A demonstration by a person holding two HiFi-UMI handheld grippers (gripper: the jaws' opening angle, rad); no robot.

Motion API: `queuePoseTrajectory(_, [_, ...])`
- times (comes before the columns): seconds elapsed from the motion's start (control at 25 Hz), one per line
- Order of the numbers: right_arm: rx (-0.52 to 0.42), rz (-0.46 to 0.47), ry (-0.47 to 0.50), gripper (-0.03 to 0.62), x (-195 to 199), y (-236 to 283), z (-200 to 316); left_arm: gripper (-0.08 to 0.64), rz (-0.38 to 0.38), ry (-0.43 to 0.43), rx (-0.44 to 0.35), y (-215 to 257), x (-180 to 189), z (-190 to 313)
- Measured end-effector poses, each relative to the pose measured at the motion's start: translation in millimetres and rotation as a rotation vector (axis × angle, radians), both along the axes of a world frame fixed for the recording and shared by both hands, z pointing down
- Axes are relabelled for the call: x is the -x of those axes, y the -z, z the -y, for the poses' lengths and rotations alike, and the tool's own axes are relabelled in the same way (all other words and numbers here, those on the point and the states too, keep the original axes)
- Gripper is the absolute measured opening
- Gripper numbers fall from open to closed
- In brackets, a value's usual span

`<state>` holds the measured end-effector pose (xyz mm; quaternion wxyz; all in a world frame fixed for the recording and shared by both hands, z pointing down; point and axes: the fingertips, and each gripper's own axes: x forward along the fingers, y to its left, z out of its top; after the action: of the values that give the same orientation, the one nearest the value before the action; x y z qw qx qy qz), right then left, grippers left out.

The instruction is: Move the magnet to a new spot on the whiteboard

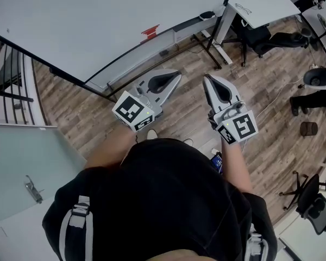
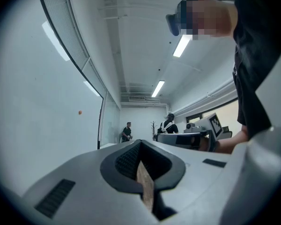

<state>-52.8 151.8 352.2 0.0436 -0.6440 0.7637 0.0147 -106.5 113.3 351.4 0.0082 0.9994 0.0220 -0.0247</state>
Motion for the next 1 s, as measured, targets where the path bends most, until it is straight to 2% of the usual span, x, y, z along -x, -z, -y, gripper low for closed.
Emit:
queuePoseTrajectory(0.2, [0.003,-0.003,0.015,-0.005,-20.2,-0.2,-21.2,0.003,0.019,0.030,-0.044,-2.0,-17.5,-21.1])
queuePoseTrajectory(0.6, [-0.001,-0.015,0.022,-0.005,-56.5,-1.1,-54.1,0.005,0.029,0.035,-0.048,-9.2,-57.8,-55.5])
queuePoseTrajectory(1.0, [0.011,-0.027,0.003,-0.005,-83.6,-13.4,-36.5,0.005,0.037,0.024,-0.043,-19.5,-90.5,-33.7])
